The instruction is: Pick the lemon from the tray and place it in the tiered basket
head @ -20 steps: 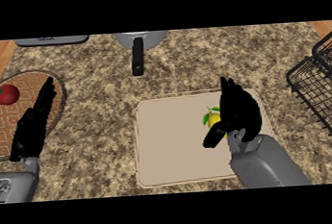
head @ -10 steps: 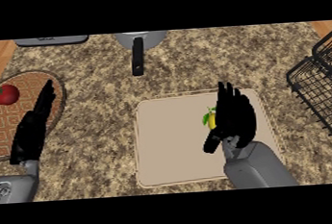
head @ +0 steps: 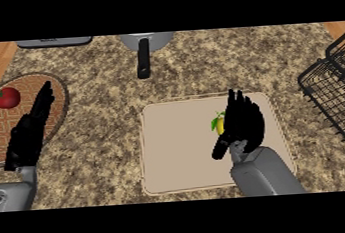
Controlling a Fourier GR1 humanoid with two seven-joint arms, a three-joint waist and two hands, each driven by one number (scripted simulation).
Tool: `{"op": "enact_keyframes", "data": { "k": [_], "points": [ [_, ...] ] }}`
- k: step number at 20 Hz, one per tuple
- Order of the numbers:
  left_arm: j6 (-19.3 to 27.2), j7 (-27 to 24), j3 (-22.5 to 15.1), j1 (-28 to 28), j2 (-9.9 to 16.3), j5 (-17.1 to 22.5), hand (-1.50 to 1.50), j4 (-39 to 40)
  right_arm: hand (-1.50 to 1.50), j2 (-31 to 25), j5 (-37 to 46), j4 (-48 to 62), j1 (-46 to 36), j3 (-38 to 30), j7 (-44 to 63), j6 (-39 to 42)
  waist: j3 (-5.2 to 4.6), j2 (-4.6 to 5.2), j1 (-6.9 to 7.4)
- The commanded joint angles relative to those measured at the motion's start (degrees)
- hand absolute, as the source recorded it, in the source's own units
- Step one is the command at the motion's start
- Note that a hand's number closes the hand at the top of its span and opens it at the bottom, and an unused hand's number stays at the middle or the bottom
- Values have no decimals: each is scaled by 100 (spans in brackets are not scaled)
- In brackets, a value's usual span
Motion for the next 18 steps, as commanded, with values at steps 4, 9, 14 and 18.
{"op": "enact_keyframes", "data": {
  "k": [4, 9, 14, 18],
  "points": [
    [75, 64, -42, -63, -264, -235, 0, 19, -150, 93, 81, 465, 58, -54, 481, -232, 1, 4, -12],
    [-72, 201, 83, -107, -197, -283, 0, -73, -150, 94, -336, 778, -457, 113, 874, -156, 1, 3, 19],
    [-190, 7, 272, -30, -307, -264, 0, 163, -150, 94, -233, 1315, -484, -480, 79, -244, 1, 6, 1],
    [-166, 385, 101, 200, -364, -428, 0, -510, -150, 94, -476, 2145, -688, -451, -54, -822, 3, 9, 53]
  ]
}}
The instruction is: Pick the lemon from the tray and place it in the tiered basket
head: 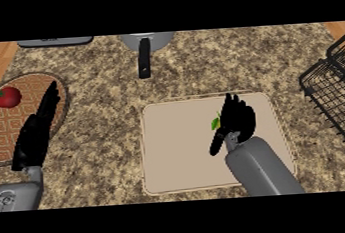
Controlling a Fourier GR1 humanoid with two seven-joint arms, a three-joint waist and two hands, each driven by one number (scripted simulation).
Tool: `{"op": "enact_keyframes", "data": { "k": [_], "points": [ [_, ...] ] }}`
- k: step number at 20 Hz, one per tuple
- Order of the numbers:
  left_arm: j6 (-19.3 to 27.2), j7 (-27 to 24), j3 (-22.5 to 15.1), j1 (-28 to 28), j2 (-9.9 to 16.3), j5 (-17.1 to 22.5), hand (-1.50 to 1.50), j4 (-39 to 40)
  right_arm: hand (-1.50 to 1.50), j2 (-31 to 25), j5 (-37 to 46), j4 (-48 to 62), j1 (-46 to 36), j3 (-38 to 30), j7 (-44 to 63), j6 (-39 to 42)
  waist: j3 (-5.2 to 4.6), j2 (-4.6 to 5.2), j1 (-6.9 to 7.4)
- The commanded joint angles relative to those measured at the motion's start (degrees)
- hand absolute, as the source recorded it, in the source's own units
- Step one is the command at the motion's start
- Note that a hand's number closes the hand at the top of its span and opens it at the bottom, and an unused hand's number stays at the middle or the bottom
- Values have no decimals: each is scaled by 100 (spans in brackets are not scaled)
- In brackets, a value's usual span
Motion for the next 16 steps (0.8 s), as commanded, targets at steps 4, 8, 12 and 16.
{"op": "enact_keyframes", "data": {
  "k": [4, 8, 12, 16],
  "points": [
    [-376, -96, 393, -75, 230, 192, 0, 98, 150, 39, -742, 475, -275, 228, 223, 369, -1, 1, 17],
    [-192, 98, 256, -125, 15, 9, 0, -68, 150, -176, -44, 634, -316, 339, -324, 622, 0, -4, -9],
    [-15, -467, 145, -136, -268, -290, 0, 513, 150, 33, -283, 512, -129, 270, -226, -22, -1, 5, -34],
    [-155, -21, 170, -443, -255, -261, 0, 452, 150, 36, -747, 38, -150, 814, 449, -474, 0, 1, -16]
  ]
}}
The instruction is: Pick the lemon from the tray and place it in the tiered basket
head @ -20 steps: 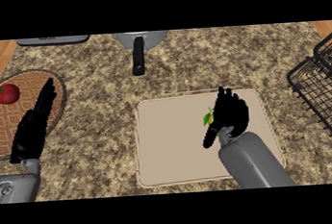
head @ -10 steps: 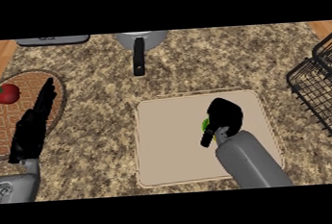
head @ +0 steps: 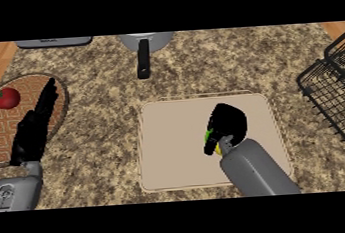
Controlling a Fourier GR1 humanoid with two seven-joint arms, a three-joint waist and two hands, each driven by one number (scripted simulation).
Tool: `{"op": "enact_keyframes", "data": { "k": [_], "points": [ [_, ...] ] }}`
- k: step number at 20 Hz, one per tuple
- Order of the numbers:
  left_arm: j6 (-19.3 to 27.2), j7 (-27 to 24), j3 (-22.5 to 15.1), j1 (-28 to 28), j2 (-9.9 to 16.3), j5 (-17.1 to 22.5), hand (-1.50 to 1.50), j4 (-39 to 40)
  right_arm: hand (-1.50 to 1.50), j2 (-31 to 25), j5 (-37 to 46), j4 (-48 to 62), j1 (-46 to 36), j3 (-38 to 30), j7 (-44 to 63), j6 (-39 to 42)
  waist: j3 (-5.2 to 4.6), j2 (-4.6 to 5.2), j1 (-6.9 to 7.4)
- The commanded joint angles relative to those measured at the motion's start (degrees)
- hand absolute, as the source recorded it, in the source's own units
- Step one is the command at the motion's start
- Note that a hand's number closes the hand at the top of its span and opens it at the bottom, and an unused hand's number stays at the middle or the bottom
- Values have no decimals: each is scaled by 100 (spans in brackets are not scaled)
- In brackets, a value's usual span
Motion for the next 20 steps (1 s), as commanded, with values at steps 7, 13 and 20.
{"op": "enact_keyframes", "data": {
  "k": [7, 13, 20],
  "points": [
    [-126, -102, -1, 94, -16, -37, 0, -42, 150, -198, 303, 117, -1116, -1568, 1015, -1336, 21, 87, 136],
    [-111, -35, -28, -101, -45, -61, 0, -1, 150, -986, 1122, 540, -1978, -2837, 1409, -2611, 19, 212, 286],
    [-87, -108, -160, -78, -149, -132, 0, -60, 150, -1713, 2970, 1277, -3037, -3160, 1910, -3030, 4, 167, 452]
  ]
}}
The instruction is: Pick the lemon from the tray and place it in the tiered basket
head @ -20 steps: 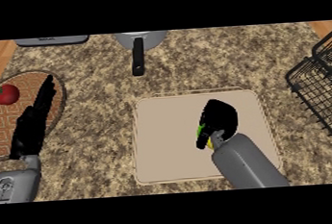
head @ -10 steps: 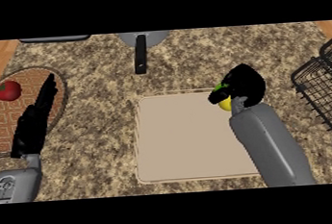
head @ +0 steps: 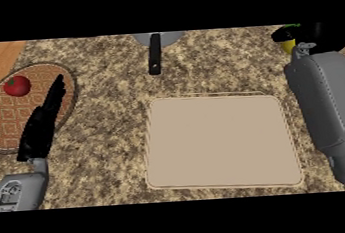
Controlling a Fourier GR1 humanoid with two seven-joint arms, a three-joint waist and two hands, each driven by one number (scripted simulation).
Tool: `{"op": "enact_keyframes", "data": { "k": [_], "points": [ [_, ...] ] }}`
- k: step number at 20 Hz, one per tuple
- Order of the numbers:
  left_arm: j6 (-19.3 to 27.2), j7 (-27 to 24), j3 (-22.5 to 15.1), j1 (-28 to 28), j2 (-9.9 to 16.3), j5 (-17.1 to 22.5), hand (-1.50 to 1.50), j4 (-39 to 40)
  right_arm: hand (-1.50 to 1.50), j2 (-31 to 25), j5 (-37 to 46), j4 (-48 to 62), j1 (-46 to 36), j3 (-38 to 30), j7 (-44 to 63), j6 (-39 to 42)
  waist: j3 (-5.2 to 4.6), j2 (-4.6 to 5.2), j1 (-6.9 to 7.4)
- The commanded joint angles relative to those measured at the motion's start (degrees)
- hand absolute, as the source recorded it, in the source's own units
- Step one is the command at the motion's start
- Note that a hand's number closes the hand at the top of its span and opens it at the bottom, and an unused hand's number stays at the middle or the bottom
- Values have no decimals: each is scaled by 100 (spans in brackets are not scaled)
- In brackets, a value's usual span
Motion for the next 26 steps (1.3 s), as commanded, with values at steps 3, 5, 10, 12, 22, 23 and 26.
{"op": "enact_keyframes", "data": {
  "k": [3, 5, 10, 12, 22, 23, 26],
  "points": [
    [32, 5, -67, -94, -86, -58, 0, 90, 150, -447, 1385, 667, -1160, -344, 1411, -486, -5, -23, 24],
    [69, 274, -56, -286, -52, -106, 0, -26, 150, -435, 1821, 1062, -1346, -344, 1531, -394, 5, -33, 15],
    [109, 53, 4, -65, -89, -95, 0, 67, 150, -886, 2020, 1880, -2046, -833, 1276, 424, 6, -51, -57],
    [141, -39, 28, -29, -182, -65, 0, 223, 150, -513, 2101, 1917, -2098, -879, 1438, 15, 8, -66, -127],
    [-123, -34, 318, -39, 153, 39, 0, 159, 150, -1370, 2204, 2878, -2057, -1390, 288, -35, 13, -80, -230],
    [40, -136, 123, 103, -122, -66, 0, 174, 150, -1228, 2402, 2845, -1882, -1269, 539, 80, 11, -94, -265],
    [88, 72, 224, 1, -64, -61, 0, 88, 150, -1699, 2585, 3012, -1962, -1273, 419, 755, 9, -126, -330]
  ]
}}
